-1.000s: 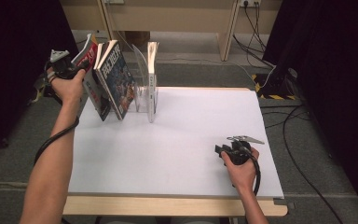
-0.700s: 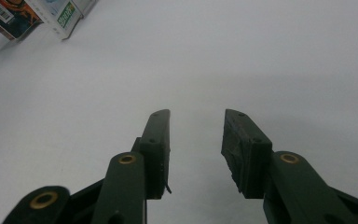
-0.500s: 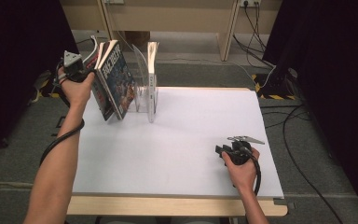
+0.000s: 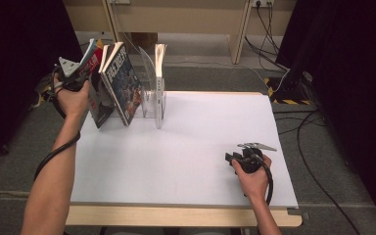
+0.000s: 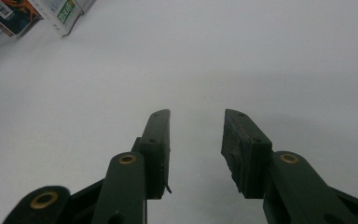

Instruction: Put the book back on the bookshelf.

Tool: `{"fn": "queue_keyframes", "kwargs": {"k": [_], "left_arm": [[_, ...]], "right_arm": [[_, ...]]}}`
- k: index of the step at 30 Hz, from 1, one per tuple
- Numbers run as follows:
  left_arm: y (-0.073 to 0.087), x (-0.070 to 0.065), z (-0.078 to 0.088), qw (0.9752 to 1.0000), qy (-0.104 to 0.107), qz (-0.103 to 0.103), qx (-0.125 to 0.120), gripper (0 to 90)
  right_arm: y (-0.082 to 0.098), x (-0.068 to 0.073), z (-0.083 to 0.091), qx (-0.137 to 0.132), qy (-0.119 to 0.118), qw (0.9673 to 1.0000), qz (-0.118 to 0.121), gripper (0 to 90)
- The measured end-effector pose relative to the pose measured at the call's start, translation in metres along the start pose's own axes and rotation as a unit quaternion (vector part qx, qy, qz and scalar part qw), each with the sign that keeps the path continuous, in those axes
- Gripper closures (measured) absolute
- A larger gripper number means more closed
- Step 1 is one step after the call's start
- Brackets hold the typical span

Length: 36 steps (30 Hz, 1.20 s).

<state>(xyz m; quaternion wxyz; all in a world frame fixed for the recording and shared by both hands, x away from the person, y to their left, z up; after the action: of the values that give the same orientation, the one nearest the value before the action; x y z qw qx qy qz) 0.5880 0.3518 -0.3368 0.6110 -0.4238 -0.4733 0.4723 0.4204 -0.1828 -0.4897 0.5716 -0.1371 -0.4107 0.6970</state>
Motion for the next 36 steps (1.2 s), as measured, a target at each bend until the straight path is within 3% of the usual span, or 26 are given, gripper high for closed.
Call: {"fn": "queue_keyframes", "kwargs": {"k": [2,6,7,9,11,12,17,29,36], "left_arm": [[-0.001,-0.003,0.001,1.0,0.004,0.0,-0.003,86.0],[0.005,-0.002,0.001,0.9992,-0.011,0.032,-0.019,86.1],[0.005,-0.002,0.001,0.9992,-0.011,0.032,-0.019,86.1],[0.01,0.0,0.002,0.9983,-0.033,0.041,-0.022,86.0],[0.011,0.0,0.003,0.9981,-0.038,0.042,-0.023,85.3],[0.011,-0.001,0.004,0.9983,-0.044,0.03,-0.024,84.9],[0.011,-0.001,0.004,0.9989,-0.039,0.015,-0.023,82.2],[0.02,0.008,0.004,0.9988,-0.04,0.027,-0.009,72.3],[0.023,0.006,0.004,0.9987,-0.037,0.036,-0.006,66.8]], "right_arm": [[0.0,0.0,0.0,0.001,0.0,1.0,-0.003,62.2],[0.001,-0.001,0.0,0.003,0.0,1.0,-0.002,62.3],[0.001,-0.001,0.0,0.002,0.0,1.0,-0.001,62.3],[0.0,-0.001,0.001,0.003,0.0,1.0,-0.004,62.3],[0.0,-0.001,0.001,0.001,0.0,1.0,-0.001,62.3],[0.0,-0.002,0.001,0.001,0.001,1.0,-0.001,62.3],[0.0,0.0,0.002,0.002,-0.001,1.0,-0.006,62.3],[0.0,0.002,0.001,0.002,-0.002,1.0,-0.002,62.2],[0.0,0.001,0.001,0.001,-0.002,1.0,0.0,62.2]]}}
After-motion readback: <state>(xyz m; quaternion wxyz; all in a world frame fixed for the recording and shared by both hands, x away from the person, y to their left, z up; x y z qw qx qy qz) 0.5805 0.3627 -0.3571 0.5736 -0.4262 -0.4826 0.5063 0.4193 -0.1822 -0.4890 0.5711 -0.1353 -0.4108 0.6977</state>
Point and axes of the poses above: each handheld gripper's, and its own axes: z roughly backward along the jaws, y roughly out of its underside, x roughly to its left, the point moved 4 cm from there along -z, roughly forward along the jaws, and after that the axes turned 2 degrees about z, right-handed, at the moved point
